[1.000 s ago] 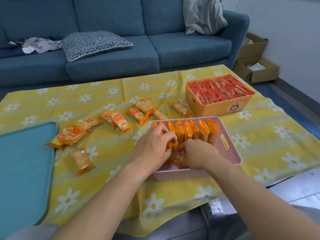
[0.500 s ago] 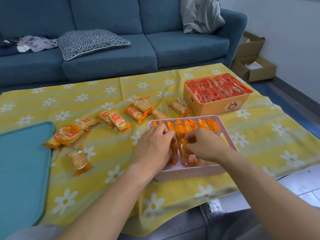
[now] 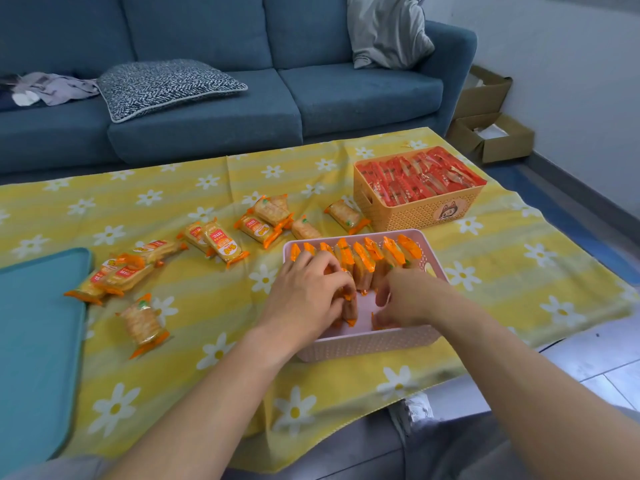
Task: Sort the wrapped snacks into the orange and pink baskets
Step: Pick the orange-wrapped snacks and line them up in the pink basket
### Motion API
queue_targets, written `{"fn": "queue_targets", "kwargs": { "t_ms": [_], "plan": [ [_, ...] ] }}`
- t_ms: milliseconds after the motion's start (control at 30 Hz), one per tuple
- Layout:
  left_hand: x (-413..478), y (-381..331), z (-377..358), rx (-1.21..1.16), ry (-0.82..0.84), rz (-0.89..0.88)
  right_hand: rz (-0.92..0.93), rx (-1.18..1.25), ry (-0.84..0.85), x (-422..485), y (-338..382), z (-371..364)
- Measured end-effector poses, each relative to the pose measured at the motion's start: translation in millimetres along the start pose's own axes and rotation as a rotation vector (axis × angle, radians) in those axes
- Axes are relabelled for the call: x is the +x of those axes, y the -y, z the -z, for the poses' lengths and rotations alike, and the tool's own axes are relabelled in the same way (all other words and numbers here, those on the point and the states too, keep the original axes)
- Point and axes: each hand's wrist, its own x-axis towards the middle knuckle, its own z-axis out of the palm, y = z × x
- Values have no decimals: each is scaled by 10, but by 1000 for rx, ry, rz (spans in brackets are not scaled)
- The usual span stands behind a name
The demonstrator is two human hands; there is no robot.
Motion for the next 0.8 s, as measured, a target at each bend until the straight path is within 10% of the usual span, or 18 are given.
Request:
{"fn": "queue_targets", "kwargs": {
  "t_ms": [267,600,800],
  "plan": [
    [-10,14,-15,-51,1,30,24,-163,110,28,53,2],
    [-2,8,-26,-70,-21,24,-90,350,-317,-189,125,133],
    [-7,-3,2,-79,24,13,-51,432,-169,-223,230,141]
  ]
}}
